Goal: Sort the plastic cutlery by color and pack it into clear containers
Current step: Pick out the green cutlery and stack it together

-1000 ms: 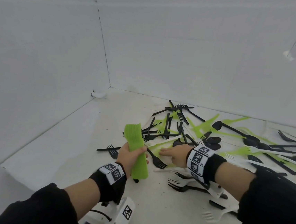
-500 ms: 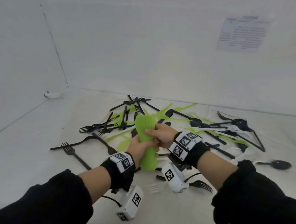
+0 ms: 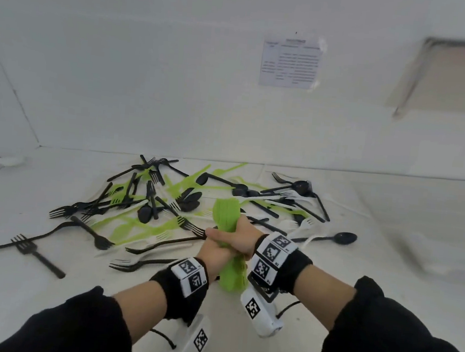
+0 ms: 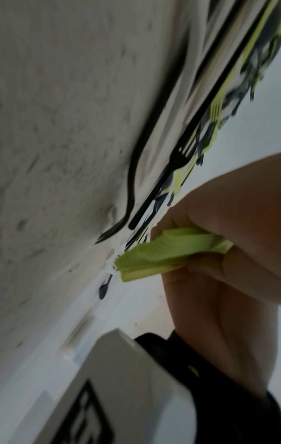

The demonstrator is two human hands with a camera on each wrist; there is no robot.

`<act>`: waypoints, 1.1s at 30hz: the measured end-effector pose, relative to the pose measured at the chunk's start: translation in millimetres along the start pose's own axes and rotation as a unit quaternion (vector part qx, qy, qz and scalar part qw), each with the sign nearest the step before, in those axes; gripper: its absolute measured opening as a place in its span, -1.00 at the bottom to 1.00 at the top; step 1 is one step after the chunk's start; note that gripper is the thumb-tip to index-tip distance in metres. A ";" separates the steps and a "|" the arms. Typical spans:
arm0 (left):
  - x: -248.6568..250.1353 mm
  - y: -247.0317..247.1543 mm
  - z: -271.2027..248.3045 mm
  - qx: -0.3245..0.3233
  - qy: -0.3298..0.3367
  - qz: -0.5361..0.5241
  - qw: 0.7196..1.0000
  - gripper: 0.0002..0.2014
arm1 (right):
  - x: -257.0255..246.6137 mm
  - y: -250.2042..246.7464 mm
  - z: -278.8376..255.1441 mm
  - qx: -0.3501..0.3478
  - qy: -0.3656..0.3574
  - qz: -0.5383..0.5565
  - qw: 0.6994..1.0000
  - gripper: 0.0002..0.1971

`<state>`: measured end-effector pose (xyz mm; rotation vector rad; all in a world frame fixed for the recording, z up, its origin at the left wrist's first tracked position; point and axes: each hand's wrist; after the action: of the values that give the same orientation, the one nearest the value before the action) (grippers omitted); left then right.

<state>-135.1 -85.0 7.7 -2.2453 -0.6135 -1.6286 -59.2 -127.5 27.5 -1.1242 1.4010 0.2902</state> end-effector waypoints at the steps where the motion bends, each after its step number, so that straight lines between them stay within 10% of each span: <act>1: -2.2 6.7 -0.5 0.002 -0.003 0.006 1.000 -0.75 | 4.1 -5.3 -4.7 0.013 0.000 -0.013 1.000 -0.22; 15: -5.4 90.1 13.8 0.010 -0.013 0.042 0.999 -0.55 | 36.2 -70.9 -30.2 0.148 -0.009 -0.026 0.989 -0.63; 19: 4.1 106.2 21.9 -0.024 -0.081 -0.032 0.996 -0.93 | 35.9 -91.1 -22.4 0.164 -0.001 -0.007 0.986 -0.69; 27: 8.6 132.9 48.6 -0.044 -0.041 0.047 0.997 -0.88 | 50.8 -121.9 -18.4 0.174 0.032 -0.017 0.984 -0.24; 33: 15.3 177.2 59.8 -0.050 -0.013 0.074 0.996 -0.79 | 65.7 -157.8 -31.5 0.206 -0.016 -0.010 0.978 -0.43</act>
<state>7.4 -207.1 4.9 -2.3250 -0.3673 -1.5924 54.2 -257.7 47.5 -0.7876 1.3430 -0.0006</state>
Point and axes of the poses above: each hand's wrist, its own z-axis towards the middle knuckle, its own y-axis out of the palm, x = y × z, and after that the axes turned 9 degrees about -y, right-handed
